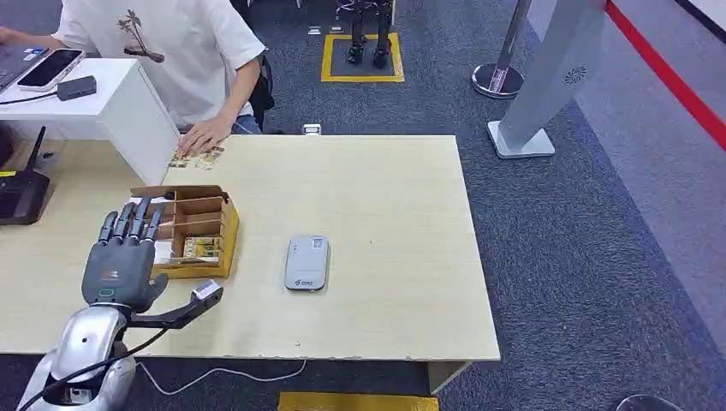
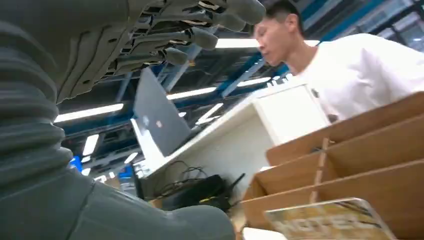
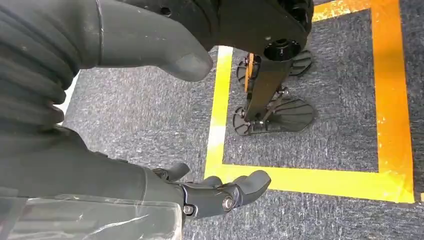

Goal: Pass the card to the sensor for recognition and then transmit it.

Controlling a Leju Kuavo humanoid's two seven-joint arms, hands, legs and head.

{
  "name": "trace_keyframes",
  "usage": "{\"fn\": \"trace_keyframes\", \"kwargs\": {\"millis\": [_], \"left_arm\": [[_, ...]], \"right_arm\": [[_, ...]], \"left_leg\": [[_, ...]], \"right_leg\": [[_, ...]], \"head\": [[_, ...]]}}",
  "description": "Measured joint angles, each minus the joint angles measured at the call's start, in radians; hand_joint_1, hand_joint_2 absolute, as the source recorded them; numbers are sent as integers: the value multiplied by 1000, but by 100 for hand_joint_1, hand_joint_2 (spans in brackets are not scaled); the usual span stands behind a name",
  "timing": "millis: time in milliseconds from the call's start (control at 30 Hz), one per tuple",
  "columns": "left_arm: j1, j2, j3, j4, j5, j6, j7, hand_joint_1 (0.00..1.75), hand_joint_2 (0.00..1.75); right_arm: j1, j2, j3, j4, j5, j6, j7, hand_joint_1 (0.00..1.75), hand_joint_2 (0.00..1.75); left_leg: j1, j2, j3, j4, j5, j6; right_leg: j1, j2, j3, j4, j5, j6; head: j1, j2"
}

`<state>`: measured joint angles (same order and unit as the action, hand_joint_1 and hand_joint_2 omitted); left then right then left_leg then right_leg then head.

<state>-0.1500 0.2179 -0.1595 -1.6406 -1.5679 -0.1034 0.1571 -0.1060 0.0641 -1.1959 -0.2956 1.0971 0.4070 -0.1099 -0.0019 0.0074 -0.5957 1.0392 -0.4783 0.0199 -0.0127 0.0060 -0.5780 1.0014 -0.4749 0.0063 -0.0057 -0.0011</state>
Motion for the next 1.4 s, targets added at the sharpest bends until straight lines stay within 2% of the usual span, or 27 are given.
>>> {"fn": "trace_keyframes", "kwargs": {"millis": [100,233,433,800,1400], "left_arm": [[-40,-16,1,62,0,-4,-35,0,175],[-98,-43,1,150,0,-34,-35,0,175],[-160,-65,2,235,0,-34,-35,0,175],[-191,-89,3,287,0,-34,-50,0,175],[-214,-101,3,343,34,-53,-74,0,175]], "right_arm": [[-1,0,7,0,2,0,0,0,175],[-12,0,14,0,18,0,8,0,175],[-22,0,20,0,19,0,11,0,175],[-24,0,23,0,23,0,13,0,175],[-29,0,29,0,33,0,17,0,175]], "left_leg": [[0,0,0,0,0,0],[0,0,0,0,0,0],[0,0,0,0,0,0],[0,0,0,0,0,0],[0,0,0,0,0,0]], "right_leg": [[0,0,0,0,0,0],[0,0,0,0,0,0],[0,0,0,0,0,0],[0,0,0,0,0,0],[0,0,0,0,0,0]], "head": [[0,0],[0,0],[0,0],[0,0],[0,0]]}}
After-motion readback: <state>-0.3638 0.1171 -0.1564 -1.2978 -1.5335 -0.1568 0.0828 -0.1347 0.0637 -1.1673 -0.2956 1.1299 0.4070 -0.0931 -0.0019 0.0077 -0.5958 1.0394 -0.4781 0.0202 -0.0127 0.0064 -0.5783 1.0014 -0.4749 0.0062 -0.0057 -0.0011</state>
